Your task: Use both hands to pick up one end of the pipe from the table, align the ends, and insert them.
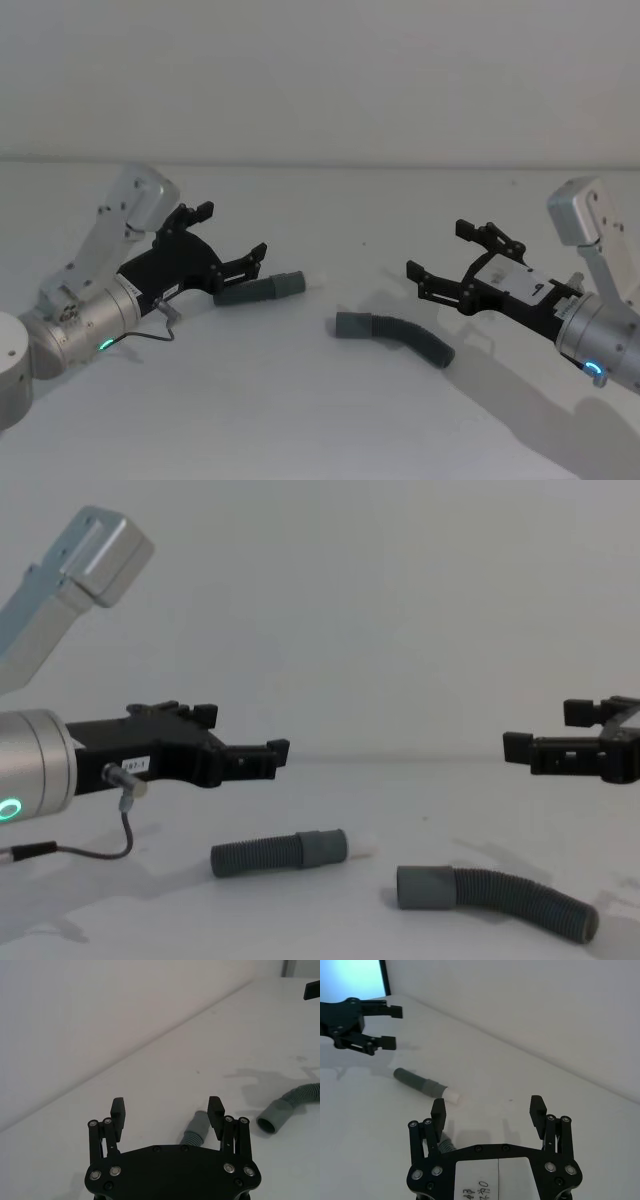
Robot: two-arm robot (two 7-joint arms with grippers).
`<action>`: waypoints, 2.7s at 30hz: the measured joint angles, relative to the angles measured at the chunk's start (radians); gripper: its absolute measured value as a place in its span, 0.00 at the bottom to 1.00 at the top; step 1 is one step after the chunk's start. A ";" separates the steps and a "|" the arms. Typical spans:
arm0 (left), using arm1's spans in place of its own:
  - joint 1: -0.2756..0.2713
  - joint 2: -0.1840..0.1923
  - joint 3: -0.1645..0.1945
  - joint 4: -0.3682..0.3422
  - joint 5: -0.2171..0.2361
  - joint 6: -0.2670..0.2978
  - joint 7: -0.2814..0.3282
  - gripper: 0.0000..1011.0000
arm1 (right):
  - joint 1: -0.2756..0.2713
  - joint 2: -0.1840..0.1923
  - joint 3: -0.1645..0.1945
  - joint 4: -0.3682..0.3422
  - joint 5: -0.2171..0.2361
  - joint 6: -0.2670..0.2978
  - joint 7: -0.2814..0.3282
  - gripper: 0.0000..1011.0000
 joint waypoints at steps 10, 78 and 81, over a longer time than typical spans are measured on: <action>-0.036 -0.015 0.017 0.079 -0.021 0.006 -0.082 0.99 | 0.026 0.019 -0.026 0.021 0.018 0.014 0.050 0.99; -0.248 0.005 0.152 0.376 -0.067 -0.024 -0.382 0.99 | 0.084 0.106 -0.139 0.059 0.120 0.145 0.178 0.99; -0.251 0.005 0.156 0.382 -0.067 -0.026 -0.383 0.99 | 0.090 0.103 -0.144 0.065 0.117 0.149 0.169 0.99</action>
